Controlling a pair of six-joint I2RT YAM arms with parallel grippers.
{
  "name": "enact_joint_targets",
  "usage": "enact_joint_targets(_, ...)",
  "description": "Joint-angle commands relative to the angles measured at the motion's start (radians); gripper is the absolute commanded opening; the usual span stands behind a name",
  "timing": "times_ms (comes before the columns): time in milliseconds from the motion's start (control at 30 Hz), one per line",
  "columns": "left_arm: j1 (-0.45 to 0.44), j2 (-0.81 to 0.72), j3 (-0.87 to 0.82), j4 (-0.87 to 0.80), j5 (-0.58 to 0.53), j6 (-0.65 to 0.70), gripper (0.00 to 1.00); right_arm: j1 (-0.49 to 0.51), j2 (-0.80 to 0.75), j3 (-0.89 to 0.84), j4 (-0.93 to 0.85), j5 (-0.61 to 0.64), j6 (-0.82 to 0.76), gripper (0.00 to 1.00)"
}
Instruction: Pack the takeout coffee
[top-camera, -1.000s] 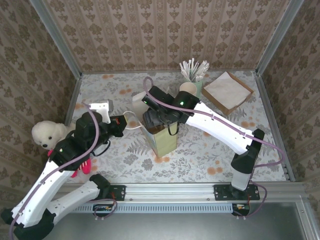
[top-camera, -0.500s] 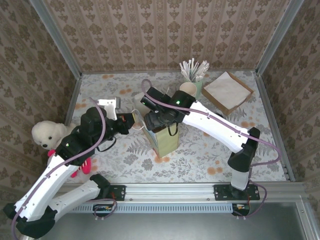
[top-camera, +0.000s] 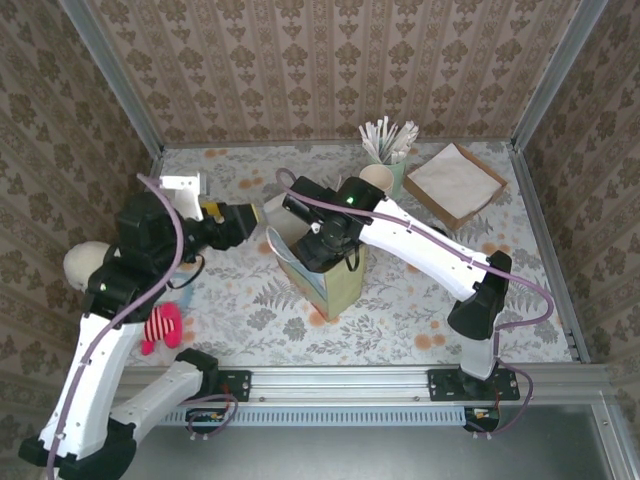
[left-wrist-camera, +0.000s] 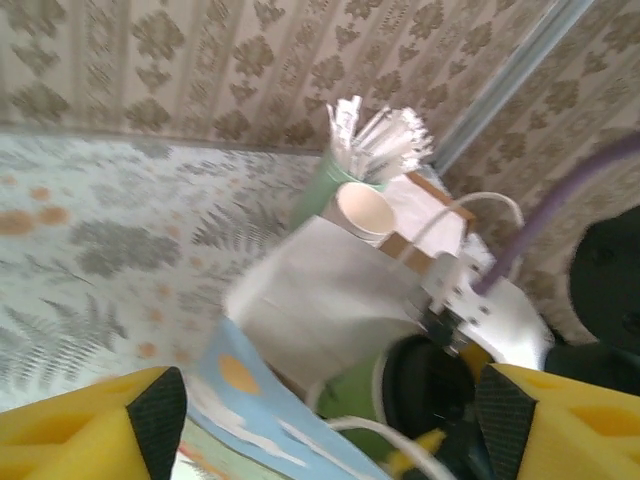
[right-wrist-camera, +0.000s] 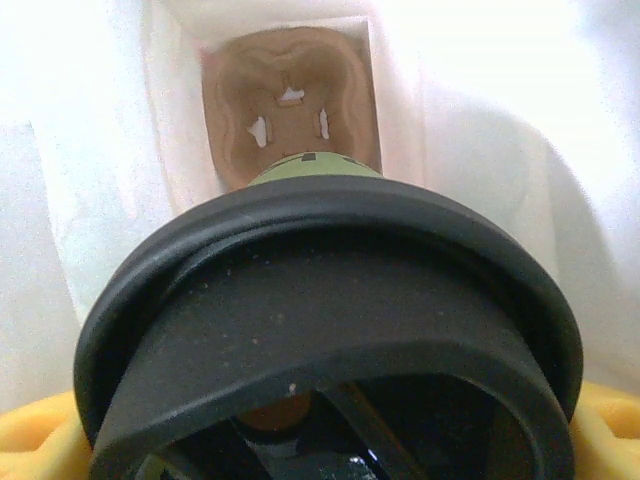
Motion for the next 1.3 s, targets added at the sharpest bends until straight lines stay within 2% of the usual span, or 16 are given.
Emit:
enact_joint_targets(0, 0.025, 0.135, 0.060, -0.117, 0.015, 0.170, 0.81, -0.011, -0.016, 0.033, -0.094, -0.033, -0.103, 0.57)
enact_joint_targets(233, 0.028, 0.391, 0.183, -0.156, 0.095, 0.395, 0.82, -0.017, -0.020, 0.040, -0.083, -0.057, -0.127, 0.57)
enact_joint_targets(400, 0.027, 0.528, 0.279, -0.205, 0.275, 0.532, 0.82, -0.017, -0.025, 0.027, -0.070, -0.046, -0.122, 0.57)
enact_joint_targets(467, 0.027, 0.571, 0.314, -0.232, 0.306, 0.563, 0.81, -0.017, -0.026, 0.024, -0.061, -0.048, -0.117, 0.56)
enact_joint_targets(667, 0.025, 0.646, 0.353, -0.250, 0.214, 0.570, 0.67, -0.017, -0.029, 0.032, -0.045, -0.065, -0.100, 0.56)
enact_joint_targets(800, 0.024, 0.669, 0.358, -0.256, 0.214, 0.569, 0.60, -0.016, -0.031, 0.066, -0.050, -0.083, -0.053, 0.56)
enact_joint_targets(1067, 0.025, 0.681, 0.348, -0.234, 0.250, 0.554, 0.34, -0.032, -0.023, 0.188, -0.072, -0.021, -0.033, 0.56)
enact_joint_targets(1267, 0.024, 0.687, 0.354, -0.229, 0.257, 0.553, 0.23, -0.030, 0.001, 0.200, -0.090, -0.044, -0.062, 0.56)
